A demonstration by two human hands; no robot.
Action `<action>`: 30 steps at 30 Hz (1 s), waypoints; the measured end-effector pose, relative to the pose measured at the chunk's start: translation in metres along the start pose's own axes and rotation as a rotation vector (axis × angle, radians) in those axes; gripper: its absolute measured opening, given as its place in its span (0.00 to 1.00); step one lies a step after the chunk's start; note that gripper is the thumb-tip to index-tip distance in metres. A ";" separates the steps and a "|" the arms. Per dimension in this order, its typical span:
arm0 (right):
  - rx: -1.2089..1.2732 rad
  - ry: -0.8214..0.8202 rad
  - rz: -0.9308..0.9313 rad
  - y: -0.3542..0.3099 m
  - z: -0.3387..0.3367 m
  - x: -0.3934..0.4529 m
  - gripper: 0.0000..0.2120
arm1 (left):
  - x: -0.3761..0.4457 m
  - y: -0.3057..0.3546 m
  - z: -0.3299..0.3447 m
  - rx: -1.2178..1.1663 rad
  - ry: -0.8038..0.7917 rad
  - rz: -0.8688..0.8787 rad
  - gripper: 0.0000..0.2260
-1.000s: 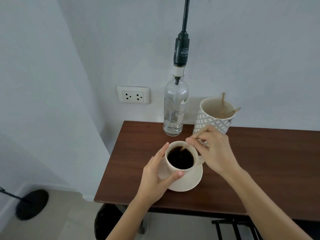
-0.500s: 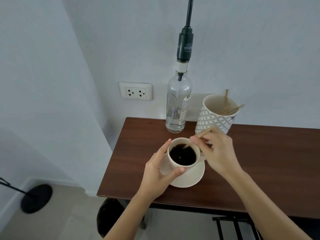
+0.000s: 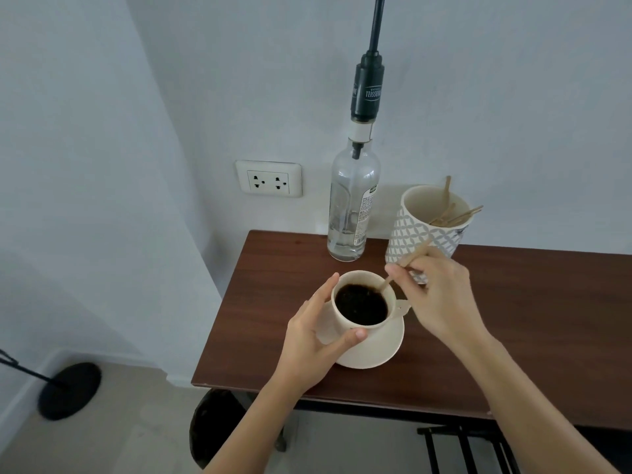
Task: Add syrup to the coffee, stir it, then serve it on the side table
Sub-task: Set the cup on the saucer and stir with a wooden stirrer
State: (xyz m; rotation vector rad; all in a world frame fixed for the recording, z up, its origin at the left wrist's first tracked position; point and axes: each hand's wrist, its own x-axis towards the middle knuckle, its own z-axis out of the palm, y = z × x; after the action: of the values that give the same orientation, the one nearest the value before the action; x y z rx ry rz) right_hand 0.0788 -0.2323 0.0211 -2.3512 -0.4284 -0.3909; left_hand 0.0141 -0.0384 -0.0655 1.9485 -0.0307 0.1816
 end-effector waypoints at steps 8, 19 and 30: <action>0.138 -0.111 -0.052 -0.022 0.011 -0.018 0.07 | 0.000 -0.001 0.001 -0.008 -0.005 0.000 0.38; 0.128 -0.169 0.015 -0.011 -0.006 -0.022 0.07 | 0.000 -0.002 0.001 -0.017 -0.003 0.002 0.38; 0.028 -0.071 -0.019 -0.001 -0.012 -0.015 0.08 | 0.001 -0.001 0.000 -0.011 -0.007 0.003 0.38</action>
State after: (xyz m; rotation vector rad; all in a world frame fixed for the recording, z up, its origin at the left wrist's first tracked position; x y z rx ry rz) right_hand 0.0631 -0.2427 0.0236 -2.3408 -0.4867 -0.3083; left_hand 0.0149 -0.0382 -0.0664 1.9380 -0.0391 0.1758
